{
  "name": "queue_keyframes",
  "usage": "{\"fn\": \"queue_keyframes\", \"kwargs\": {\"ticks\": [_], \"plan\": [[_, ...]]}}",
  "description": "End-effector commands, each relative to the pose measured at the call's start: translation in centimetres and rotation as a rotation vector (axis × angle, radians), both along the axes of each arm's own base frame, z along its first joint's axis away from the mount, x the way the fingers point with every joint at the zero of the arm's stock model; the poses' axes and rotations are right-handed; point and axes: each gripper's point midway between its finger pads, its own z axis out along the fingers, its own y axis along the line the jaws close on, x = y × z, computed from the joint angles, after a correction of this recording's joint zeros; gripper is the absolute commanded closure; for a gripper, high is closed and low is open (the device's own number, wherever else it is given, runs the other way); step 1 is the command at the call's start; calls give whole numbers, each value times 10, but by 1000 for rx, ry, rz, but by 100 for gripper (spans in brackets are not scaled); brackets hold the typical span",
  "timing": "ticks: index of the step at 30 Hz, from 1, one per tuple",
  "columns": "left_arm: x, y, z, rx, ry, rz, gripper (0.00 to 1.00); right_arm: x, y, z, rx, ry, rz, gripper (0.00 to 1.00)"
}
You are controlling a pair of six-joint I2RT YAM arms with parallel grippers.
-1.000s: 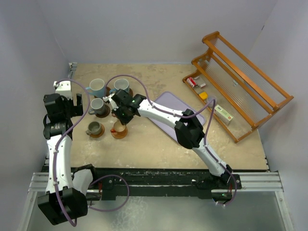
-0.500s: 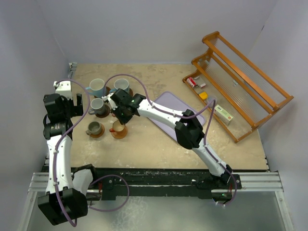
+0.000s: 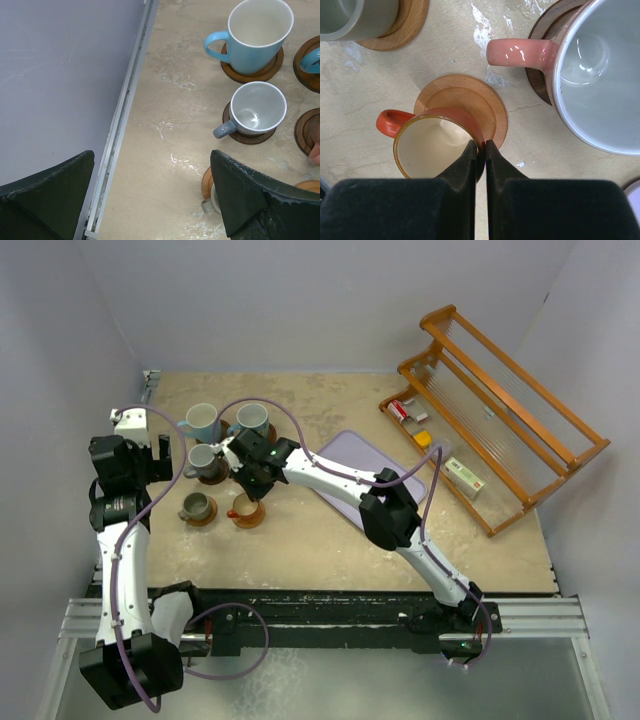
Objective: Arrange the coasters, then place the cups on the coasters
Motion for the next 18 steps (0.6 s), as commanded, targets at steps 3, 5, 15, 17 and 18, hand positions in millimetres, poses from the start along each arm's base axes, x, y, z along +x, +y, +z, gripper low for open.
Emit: {"fn": "queue_keyframes", "kwargs": {"ticks": [3, 5, 15, 17, 18], "plan": [[4, 0, 14, 4, -66, -2, 5, 4, 7, 22, 31, -46, 3, 100], [3, 0, 15, 6, -69, -2, 5, 4, 7, 23, 30, -48, 4, 100], [3, 0, 15, 7, -71, -7, 5, 4, 6, 33, 36, -64, 9, 85], [2, 0, 16, 7, -72, -7, 5, 3, 6, 38, 45, -65, 13, 80], [2, -1, 16, 8, -73, -8, 5, 3, 7, 41, 51, -67, 15, 78]]}}
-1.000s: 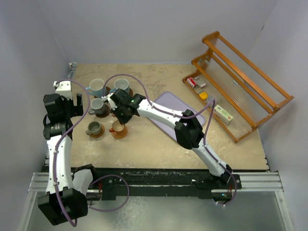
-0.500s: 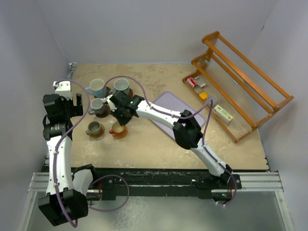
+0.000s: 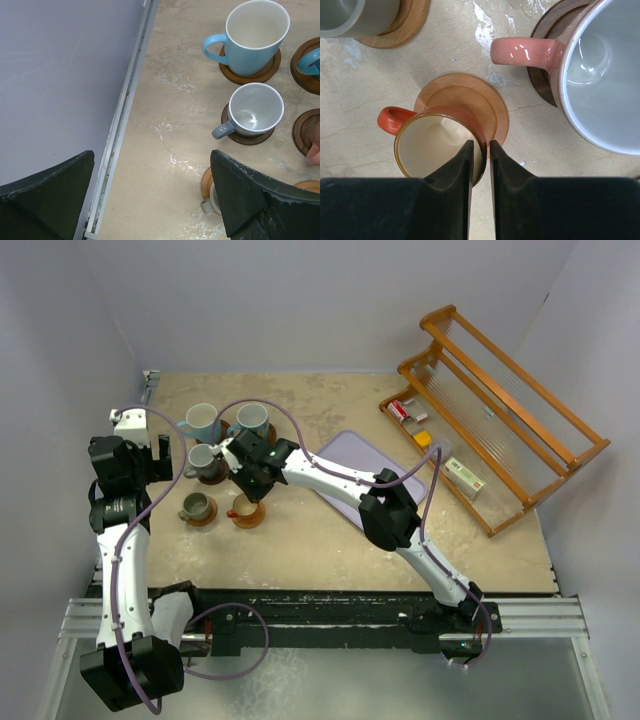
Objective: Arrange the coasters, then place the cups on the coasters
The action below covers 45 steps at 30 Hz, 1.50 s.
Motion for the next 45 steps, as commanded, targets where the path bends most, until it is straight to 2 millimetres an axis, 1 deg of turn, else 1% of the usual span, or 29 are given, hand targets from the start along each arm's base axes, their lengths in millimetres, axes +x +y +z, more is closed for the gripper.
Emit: {"fn": "queue_keyframes", "kwargs": {"ticks": [1, 6, 8, 11, 13, 16, 18, 20, 24, 28, 29, 30, 33, 34, 38, 40, 41, 42, 44, 45], "plan": [[3, 1, 12, 7, -60, -3, 5, 4, 7, 44, 64, -58, 9, 76], [3, -1, 13, 2, -62, -14, 5, -1, 9, 60, 97, -59, 32, 65], [3, -2, 13, 3, -66, -19, 5, -1, 7, 70, 107, -72, 40, 59], [4, -4, 14, 8, -70, -33, 5, -2, 3, 89, 130, -99, 54, 44], [5, -5, 14, 11, -68, -48, 4, -3, 0, 99, 138, -115, 63, 38], [8, -10, 14, 6, -69, -77, 2, -2, -11, 123, 156, -158, 73, 31], [10, -13, 17, 1, -73, -97, 0, -1, -21, 138, 159, -186, 71, 28], [12, -17, 21, 0, -83, -124, 2, 1, -35, 153, 159, -221, 71, 22], [16, -28, 29, 1, -120, -199, 5, 9, -68, 176, 135, -292, 56, 12], [20, -45, 41, 3, -166, -298, 7, 18, -108, 192, 110, -334, 13, 4], [21, -48, 44, 3, -181, -319, 7, 21, -121, 201, 117, -353, -4, 2], [21, -53, 49, 3, -198, -343, 7, 23, -132, 202, 110, -364, -15, 1], [22, -60, 56, 10, -232, -385, 7, 33, -171, 207, 86, -414, -74, 0], [22, -60, 59, 10, -243, -386, 7, 35, -186, 204, 70, -422, -99, 0], [22, -60, 69, -5, -301, -364, 7, 41, -240, 208, 49, -488, -205, 0], [21, -61, 74, -6, -322, -361, 7, 40, -266, 210, 42, -527, -269, 0], [21, -61, 75, -11, -330, -359, 7, 37, -280, 215, 48, -555, -302, 0], [20, -61, 75, -17, -332, -357, 7, 36, -293, 216, 48, -575, -332, 0], [21, -61, 76, -37, -340, -346, 7, 34, -318, 216, 40, -608, -402, 0], [21, -65, 76, -43, -340, -366, 6, 32, -329, 212, 26, -621, -434, 0]]}}
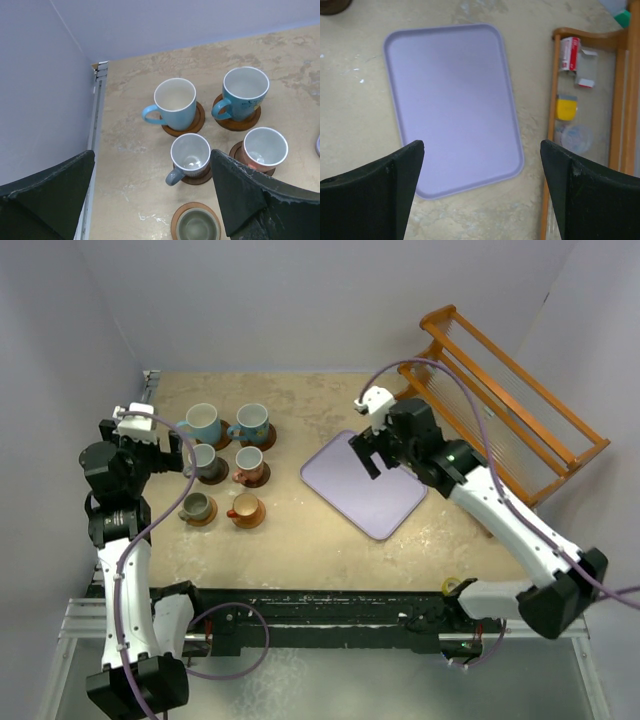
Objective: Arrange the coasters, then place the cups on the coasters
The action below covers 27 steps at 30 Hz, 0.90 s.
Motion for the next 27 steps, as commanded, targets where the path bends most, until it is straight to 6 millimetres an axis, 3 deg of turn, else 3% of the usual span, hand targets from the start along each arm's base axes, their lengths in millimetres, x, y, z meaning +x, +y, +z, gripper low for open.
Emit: {"fn": "queue_keyframes", "kwargs": {"ticks": [1, 10, 17, 27], "plan": [[5, -9, 15, -27, -67, -53, 7, 4, -45, 29, 36, -178, -150, 0], [10, -27, -3, -78, 17, -158, 7, -24, -115, 25, 82, -294, -335, 0], [4, -31, -13, -65, 47, -179, 7, -33, -126, 3, 100, -248, -358, 0], [7, -38, -24, -67, 31, -154, 7, -37, -143, 2, 116, -245, -404, 0]]}}
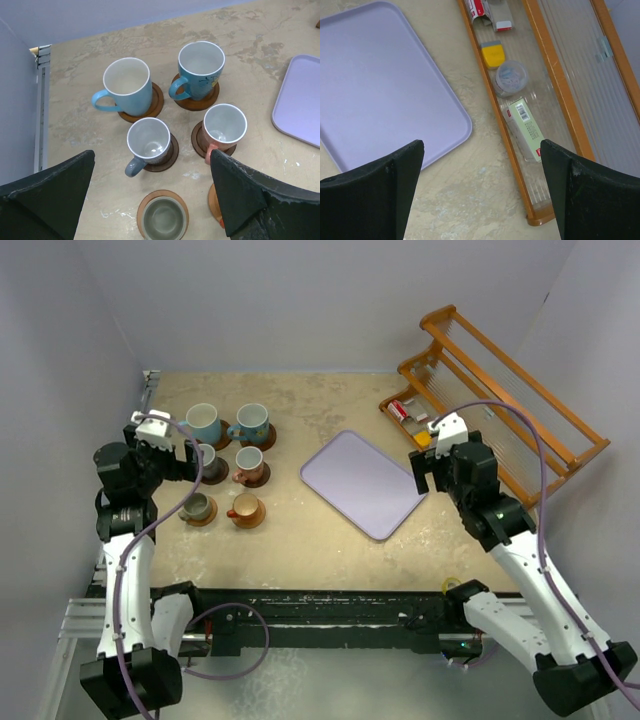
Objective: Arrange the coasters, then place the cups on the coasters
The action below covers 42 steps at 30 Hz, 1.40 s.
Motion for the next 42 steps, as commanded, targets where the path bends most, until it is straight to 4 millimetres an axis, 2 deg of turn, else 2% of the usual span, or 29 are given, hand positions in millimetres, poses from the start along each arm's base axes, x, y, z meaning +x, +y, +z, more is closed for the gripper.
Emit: {"fn": "queue_keyframes", "kwargs": {"ticks": [1, 11, 16, 20, 29, 32, 42], "plan": [[7, -6, 10, 26, -59, 6, 7, 0, -2, 10, 49, -47, -8, 0], [-3, -2, 27, 35, -144, 61, 7, -9, -27, 18, 59, -96, -69, 0], [-11, -4, 38, 39, -192, 62, 7, -8, -31, 19, 51, -105, -81, 0], [-11, -4, 39, 37, -186, 62, 7, -7, -32, 18, 48, -102, -89, 0], [-3, 0, 38, -10, -147, 94, 7, -7, -36, 19, 51, -99, -107, 0], [-2, -7, 40, 10, -147, 43, 7, -8, -38, 19, 52, -102, -111, 0], [11, -18, 40, 74, -151, 58, 7, -9, -38, 22, 62, -108, -116, 0]]}}
